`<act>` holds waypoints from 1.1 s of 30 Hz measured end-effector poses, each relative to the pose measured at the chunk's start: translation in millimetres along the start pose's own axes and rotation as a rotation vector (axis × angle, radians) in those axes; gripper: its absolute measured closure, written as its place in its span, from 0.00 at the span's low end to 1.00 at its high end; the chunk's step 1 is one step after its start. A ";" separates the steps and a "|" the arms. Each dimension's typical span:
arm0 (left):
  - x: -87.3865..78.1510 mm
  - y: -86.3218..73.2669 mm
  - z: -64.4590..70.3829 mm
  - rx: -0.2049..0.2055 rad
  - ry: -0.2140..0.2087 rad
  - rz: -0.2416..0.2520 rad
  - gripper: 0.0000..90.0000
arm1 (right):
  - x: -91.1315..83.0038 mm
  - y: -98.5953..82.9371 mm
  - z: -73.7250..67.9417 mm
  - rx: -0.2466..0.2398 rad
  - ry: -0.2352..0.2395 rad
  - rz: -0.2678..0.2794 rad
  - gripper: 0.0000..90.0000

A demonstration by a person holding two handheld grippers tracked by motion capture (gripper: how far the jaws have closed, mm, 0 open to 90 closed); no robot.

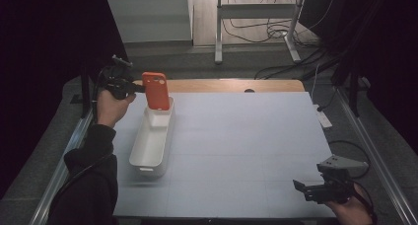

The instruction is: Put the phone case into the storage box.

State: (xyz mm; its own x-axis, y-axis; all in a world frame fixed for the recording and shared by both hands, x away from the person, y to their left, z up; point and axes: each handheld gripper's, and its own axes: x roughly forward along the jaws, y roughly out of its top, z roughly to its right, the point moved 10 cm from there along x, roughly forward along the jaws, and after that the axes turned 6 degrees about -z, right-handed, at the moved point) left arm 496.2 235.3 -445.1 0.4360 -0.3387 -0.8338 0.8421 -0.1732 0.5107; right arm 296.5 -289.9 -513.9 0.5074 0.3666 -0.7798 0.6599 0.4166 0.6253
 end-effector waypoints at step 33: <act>51.9 -20.3 -12.2 -0.057 -0.020 -0.051 0.99 | 0.4 -0.7 -0.6 -0.004 0.006 -0.008 0.00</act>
State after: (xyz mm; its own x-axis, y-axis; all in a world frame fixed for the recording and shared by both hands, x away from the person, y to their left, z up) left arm 505.6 232.5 -501.3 0.3863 -0.3489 -0.8539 0.8801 -0.1377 0.4544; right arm 295.9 -289.6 -514.7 0.4987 0.3687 -0.7844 0.6617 0.4226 0.6193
